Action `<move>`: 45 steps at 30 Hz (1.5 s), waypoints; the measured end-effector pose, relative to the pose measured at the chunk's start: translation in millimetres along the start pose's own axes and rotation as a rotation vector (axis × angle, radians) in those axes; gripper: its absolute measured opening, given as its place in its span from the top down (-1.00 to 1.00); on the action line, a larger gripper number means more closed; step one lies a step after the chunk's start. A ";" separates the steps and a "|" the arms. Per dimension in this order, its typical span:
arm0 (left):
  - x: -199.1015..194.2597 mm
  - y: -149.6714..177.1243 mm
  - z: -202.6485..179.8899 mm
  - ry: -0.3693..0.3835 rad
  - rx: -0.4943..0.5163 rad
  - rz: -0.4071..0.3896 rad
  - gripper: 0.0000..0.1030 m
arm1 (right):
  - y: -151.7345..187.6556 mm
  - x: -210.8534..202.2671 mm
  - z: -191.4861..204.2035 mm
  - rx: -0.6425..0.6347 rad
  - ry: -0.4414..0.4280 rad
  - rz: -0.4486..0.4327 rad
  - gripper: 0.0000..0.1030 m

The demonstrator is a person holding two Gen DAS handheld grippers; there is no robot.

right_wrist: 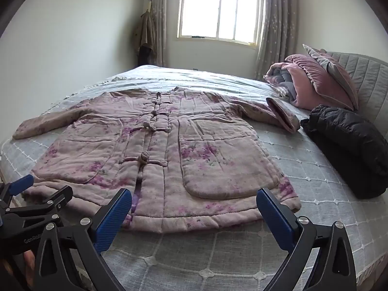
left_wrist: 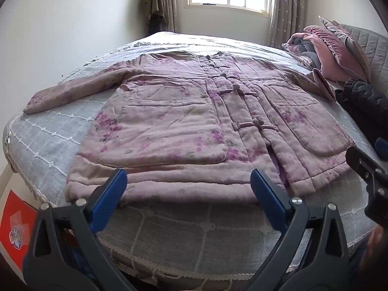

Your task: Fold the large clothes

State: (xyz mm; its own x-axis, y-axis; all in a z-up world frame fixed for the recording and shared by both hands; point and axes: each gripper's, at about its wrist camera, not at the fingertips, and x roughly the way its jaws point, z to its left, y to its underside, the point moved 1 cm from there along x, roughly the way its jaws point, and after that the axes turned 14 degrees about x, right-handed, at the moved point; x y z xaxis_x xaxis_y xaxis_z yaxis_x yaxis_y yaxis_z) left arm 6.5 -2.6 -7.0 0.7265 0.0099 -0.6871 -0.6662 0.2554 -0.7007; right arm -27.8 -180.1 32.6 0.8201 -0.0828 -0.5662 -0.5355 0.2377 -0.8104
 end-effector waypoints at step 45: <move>12.5 25.6 102.9 -0.077 -0.217 0.042 -0.96 | -15.6 24.3 -50.9 0.065 0.090 0.124 -1.00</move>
State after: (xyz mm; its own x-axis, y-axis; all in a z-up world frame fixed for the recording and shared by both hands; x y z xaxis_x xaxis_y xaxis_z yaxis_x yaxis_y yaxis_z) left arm 15.8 103.5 -13.8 0.7024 0.0920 -0.7058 -0.7109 0.0396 -0.7022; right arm -9.7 -235.1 23.8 0.7255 -0.1348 -0.6748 -0.6149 0.3134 -0.7237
